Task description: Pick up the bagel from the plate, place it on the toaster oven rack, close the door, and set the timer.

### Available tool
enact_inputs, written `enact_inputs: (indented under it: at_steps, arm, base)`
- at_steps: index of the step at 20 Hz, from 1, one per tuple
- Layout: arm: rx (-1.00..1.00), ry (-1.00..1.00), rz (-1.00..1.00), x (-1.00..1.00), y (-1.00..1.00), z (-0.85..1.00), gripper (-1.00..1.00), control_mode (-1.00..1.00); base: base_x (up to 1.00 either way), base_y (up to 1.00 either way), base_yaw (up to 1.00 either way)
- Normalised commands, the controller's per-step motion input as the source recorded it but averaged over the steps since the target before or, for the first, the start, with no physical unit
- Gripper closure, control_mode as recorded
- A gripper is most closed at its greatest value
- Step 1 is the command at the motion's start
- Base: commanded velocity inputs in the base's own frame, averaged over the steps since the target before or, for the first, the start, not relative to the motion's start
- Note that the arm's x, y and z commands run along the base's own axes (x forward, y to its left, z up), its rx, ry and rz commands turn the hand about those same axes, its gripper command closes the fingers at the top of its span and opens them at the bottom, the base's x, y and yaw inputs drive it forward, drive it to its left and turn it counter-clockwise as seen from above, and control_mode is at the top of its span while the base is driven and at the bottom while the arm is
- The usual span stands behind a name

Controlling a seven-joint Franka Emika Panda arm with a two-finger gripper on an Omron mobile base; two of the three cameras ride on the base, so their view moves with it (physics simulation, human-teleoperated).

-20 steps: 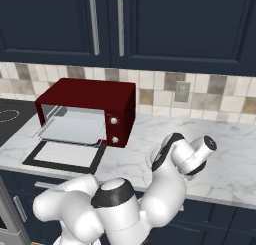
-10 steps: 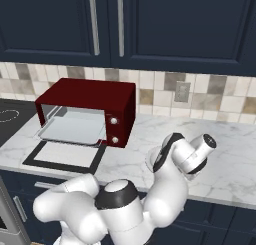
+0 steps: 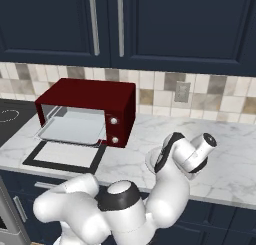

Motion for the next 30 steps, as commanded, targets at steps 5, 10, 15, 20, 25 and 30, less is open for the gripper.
enact_inputs:
  at_steps: [5,10,15,20,25,30]
  arm:
    - [0.00,0.00,0.00,-0.22,0.00,-0.07,1.00,-1.00]
    - [-0.04,0.00,0.00,-0.32,0.00,-0.04,1.00,-1.00]
    - [-0.09,0.00,0.00,-0.15,0.11,-0.31,1.00,-1.00]
    - [-0.11,0.03,0.00,-0.08,0.15,-0.51,1.00,-1.00]
    - [-0.08,0.11,0.00,-0.01,0.08,-0.66,1.00,-1.00]
    - [-0.04,0.19,0.00,0.00,0.09,-0.80,1.00,-1.00]
  base:
    - [0.00,0.00,0.00]
    - [0.00,0.00,0.00]
    - [0.00,0.00,0.00]
    - [0.00,0.00,0.00]
    - [0.00,0.00,0.00]
    - [0.00,0.00,0.00]
